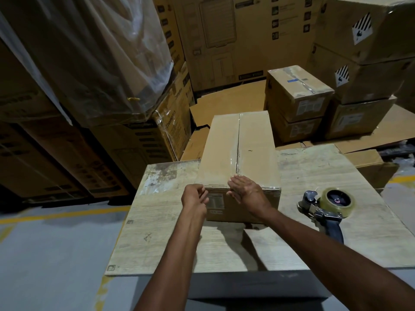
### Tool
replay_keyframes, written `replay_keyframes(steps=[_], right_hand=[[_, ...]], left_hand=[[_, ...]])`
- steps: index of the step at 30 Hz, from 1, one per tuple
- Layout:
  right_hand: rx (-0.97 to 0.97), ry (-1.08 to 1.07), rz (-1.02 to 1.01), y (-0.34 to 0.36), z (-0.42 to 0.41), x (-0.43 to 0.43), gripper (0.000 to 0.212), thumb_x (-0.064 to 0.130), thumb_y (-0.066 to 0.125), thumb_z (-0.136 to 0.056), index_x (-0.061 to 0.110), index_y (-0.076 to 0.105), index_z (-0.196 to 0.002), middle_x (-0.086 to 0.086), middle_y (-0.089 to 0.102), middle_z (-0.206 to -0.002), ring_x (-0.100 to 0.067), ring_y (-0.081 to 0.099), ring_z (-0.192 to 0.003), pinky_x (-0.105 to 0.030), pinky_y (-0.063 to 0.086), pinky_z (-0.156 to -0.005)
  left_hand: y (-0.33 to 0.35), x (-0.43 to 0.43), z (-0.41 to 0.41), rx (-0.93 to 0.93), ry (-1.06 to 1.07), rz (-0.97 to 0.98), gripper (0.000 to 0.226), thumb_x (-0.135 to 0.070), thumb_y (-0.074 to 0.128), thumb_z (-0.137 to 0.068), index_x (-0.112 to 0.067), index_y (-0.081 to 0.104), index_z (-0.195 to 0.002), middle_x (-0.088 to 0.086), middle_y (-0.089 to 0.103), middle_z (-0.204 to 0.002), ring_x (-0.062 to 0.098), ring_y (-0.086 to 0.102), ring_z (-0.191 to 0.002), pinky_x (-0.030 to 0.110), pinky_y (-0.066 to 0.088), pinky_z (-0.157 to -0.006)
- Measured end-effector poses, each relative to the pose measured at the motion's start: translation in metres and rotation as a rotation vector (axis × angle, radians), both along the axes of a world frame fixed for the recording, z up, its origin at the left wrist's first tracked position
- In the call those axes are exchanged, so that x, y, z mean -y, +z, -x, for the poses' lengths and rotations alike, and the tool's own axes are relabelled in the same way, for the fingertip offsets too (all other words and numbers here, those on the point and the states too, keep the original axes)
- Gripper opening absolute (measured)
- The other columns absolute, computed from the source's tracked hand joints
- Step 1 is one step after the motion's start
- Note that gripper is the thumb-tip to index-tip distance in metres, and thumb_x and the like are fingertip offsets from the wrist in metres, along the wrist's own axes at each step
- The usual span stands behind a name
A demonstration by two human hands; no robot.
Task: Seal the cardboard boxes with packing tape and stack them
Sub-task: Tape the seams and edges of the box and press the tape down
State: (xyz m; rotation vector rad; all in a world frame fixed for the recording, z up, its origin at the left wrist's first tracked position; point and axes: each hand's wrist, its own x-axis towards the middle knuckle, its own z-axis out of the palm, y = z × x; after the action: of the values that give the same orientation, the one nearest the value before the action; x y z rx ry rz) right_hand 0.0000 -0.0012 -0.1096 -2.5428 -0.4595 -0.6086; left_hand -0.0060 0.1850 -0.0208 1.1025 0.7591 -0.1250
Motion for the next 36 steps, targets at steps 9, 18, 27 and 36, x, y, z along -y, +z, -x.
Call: replay_keyframes(steps=[9, 18, 27, 36], right_hand=[[-0.048, 0.003, 0.073, 0.005, 0.01, -0.001, 0.047, 0.035, 0.066, -0.1, 0.012, 0.062, -0.141, -0.013, 0.059, -0.146, -0.028, 0.052, -0.14, -0.039, 0.026, -0.123], [0.12, 0.042, 0.276, 0.007, 0.014, -0.035, 0.04, 0.028, 0.052, -0.099, 0.009, 0.067, -0.13, -0.015, 0.069, -0.132, -0.03, 0.065, -0.125, -0.043, 0.032, -0.113], [0.027, 0.051, 0.237, 0.014, 0.001, -0.073, 0.064, 0.003, 0.091, -0.068, 0.007, 0.07, -0.128, -0.017, 0.071, -0.128, -0.03, 0.069, -0.118, -0.039, 0.038, -0.11], [0.092, 0.027, 0.196, 0.013, 0.019, -0.009, 0.059, 0.006, 0.1, -0.057, 0.015, 0.079, -0.111, -0.007, 0.078, -0.111, -0.022, 0.076, -0.1, -0.035, 0.056, -0.093]], left_hand=[[-0.045, -0.066, -0.003, 0.758, -0.275, -1.283, 0.017, -0.011, 0.067, -0.097, -0.01, 0.079, -0.109, 0.005, 0.077, -0.105, 0.019, 0.069, -0.101, 0.039, 0.057, -0.088], [-0.069, -0.08, -0.031, 1.033, -0.734, -1.638, 0.071, 0.026, 0.072, -0.067, -0.007, 0.069, -0.129, 0.013, 0.064, -0.137, 0.029, 0.058, -0.132, 0.046, 0.047, -0.109], [-0.074, -0.078, -0.036, 1.056, -0.621, -1.55, 0.072, 0.033, 0.067, -0.045, -0.003, 0.079, -0.107, 0.016, 0.074, -0.116, 0.031, 0.071, -0.11, 0.051, 0.059, -0.093], [-0.073, -0.076, -0.033, 1.065, -0.619, -1.534, 0.073, 0.034, 0.066, -0.047, -0.002, 0.078, -0.109, 0.016, 0.073, -0.118, 0.032, 0.071, -0.112, 0.054, 0.058, -0.092]])
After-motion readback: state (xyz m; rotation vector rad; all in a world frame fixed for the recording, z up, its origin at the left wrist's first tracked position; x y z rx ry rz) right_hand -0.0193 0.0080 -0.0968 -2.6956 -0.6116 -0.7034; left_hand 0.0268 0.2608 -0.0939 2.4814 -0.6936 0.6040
